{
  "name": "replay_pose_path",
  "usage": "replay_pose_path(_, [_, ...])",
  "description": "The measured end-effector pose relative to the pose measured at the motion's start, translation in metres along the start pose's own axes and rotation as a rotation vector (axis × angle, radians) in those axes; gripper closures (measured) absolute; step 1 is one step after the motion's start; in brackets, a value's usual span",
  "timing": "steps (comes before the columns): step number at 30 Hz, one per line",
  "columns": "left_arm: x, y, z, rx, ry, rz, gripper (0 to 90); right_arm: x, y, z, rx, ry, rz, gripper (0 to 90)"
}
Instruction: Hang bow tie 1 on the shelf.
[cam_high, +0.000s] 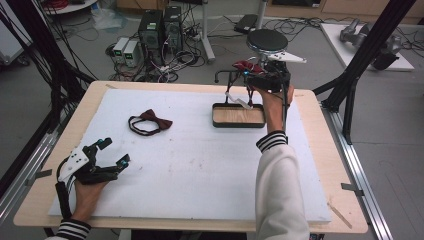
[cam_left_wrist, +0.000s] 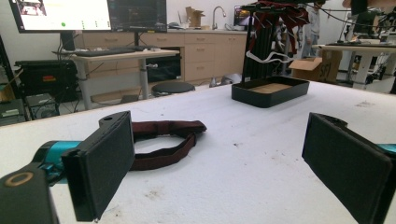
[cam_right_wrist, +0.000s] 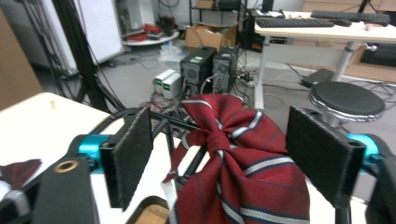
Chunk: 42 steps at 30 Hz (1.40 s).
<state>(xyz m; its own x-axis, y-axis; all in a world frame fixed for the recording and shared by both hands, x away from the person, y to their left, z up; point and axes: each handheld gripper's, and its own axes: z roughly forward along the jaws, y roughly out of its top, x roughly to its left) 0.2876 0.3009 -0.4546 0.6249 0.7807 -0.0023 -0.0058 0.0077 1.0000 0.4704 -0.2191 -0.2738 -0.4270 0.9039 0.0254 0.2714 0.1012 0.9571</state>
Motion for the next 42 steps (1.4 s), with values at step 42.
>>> replay_pose_path(42, [0.000,0.000,-0.001,-0.011,0.001,-0.004,9.7,0.019,-0.092,-0.167,-0.192,0.171,0.004,16.0])
